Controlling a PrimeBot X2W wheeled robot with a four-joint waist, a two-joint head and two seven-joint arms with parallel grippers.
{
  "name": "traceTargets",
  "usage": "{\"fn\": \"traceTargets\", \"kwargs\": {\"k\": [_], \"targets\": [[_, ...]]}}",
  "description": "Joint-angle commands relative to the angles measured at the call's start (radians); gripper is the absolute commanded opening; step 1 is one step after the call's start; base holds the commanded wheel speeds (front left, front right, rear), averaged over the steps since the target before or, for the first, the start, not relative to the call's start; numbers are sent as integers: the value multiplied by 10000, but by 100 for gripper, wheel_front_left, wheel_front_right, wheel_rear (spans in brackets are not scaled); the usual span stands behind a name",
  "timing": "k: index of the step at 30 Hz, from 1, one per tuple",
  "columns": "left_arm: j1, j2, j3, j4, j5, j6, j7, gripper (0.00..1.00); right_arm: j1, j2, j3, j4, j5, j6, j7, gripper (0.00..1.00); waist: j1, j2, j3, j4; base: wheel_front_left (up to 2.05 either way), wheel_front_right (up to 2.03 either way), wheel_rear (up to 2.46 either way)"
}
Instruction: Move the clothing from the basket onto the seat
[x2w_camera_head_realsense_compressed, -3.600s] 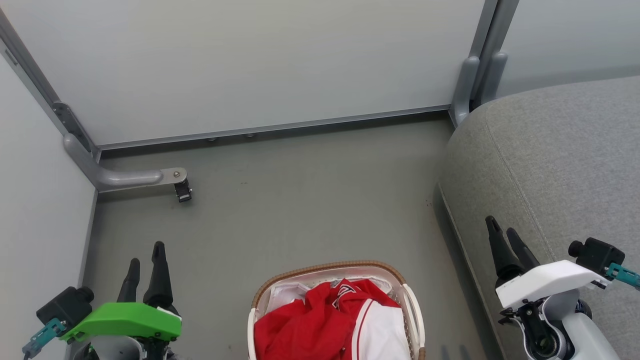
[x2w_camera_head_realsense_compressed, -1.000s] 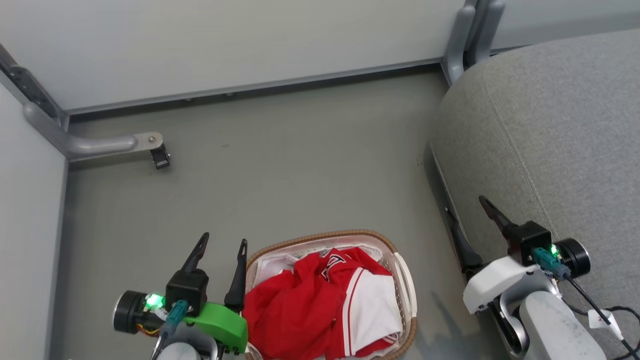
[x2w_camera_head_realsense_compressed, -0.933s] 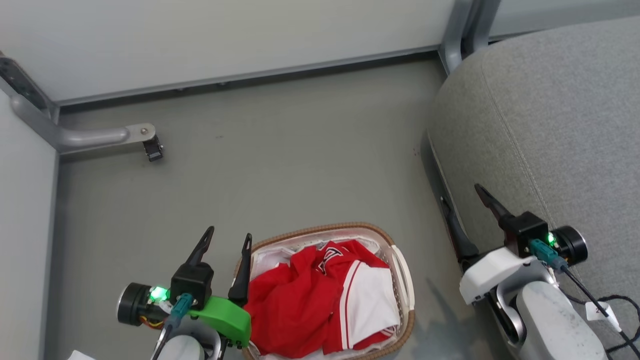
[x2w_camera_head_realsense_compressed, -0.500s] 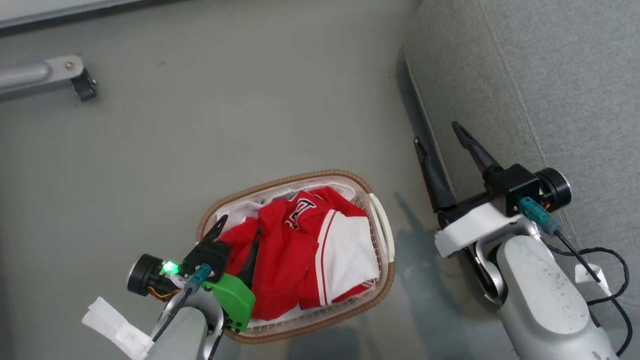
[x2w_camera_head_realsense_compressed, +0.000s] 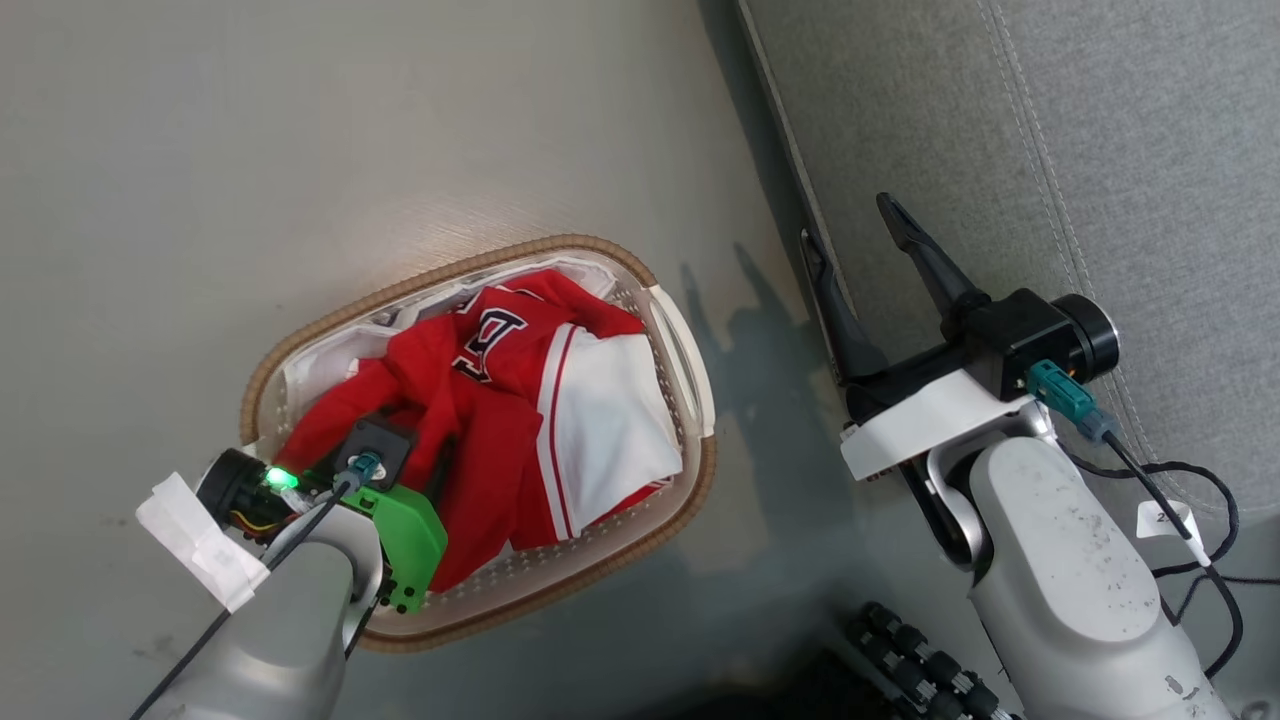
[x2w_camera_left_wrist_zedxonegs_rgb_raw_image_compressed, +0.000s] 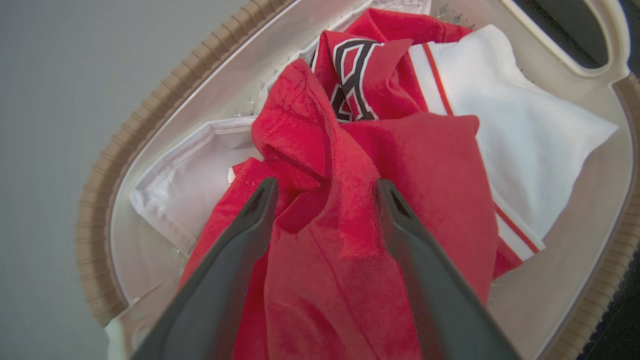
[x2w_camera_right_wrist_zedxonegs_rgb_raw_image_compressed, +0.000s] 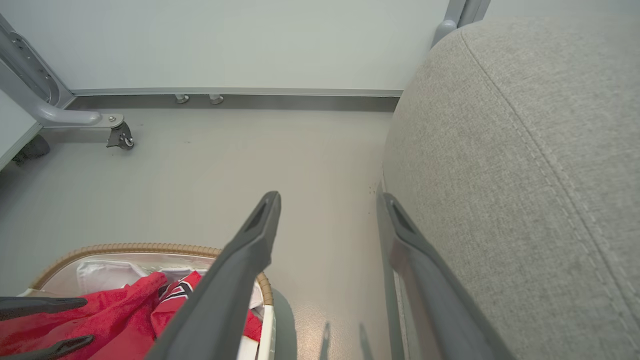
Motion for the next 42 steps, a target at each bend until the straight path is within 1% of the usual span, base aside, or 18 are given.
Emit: {"fn": "traceTargets", "kwargs": {"k": [1, 5, 7, 12, 13, 14, 15, 18, 23, 28, 36, 42], "targets": [[-300, 130, -112, 246, -137, -21, 56, 100, -191, 26, 20, -39, 67, -10, -19, 100, -1, 41, 936, -766, 0, 0, 0], [-889, 118, -449, 1011, -389, -20, 400, 100, -245, 35, 66, -101, 174, -10, -19, 100, -1, 41, 1212, -893, 0, 0, 0], [-999, 14, -618, 1264, -604, -20, 595, 100, -260, 37, 109, -123, 270, -10, -19, 100, -1, 41, 1293, -931, 0, 0, 0], [-1188, -222, -809, 1491, -1539, -21, 1141, 100, -316, 34, 117, -32, 405, -10, -19, 100, -1, 41, 1258, -881, 0, 0, 0], [-1170, -251, -877, 1453, -1712, -21, 1193, 80, -327, 35, 129, 2, 417, -10, -19, 100, -1, 41, 1189, -837, 0, 0, 0], [-1154, -227, -956, 1387, -1849, -21, 1122, 20, -338, 34, 134, 29, 428, -10, -19, 100, -1, 41, 1128, -807, 0, 0, 0], [-1118, -190, -1009, 1366, -2035, -21, 1052, 0, -341, 31, 120, 65, 415, -10, -19, 100, -1, 41, 1016, -749, 0, 0, 0], [-921, -238, -1156, 1282, -2349, -21, 751, 0, -296, 21, 110, 172, 359, -10, -19, 100, -1, 41, 635, -564, 0, 0, 0], [-583, -463, -1342, 1032, -2853, -21, 176, 0, -47, 18, -17, 423, 162, -10, -19, 100, -1, 41, -302, -34, 0, 0, 0], [-185, -637, -1433, 599, -3202, -21, -22, 0, 240, -15, -78, 664, 3, -10, -19, 100, -1, 41, -1278, 533, 0, 0, 0], [941, -688, -840, -1124, -3199, -22, -17, 0, 923, -203, -57, 963, 28, -10, -19, 100, -1, 41, -2946, 1411, 0, 0, 0], [1886, -752, -170, -2646, -2986, -20, -19, 0, 1561, -247, -35, 1078, 151, -10, -19, 100, -1, 41, -4063, 1855, 0, 0, 0]]}}
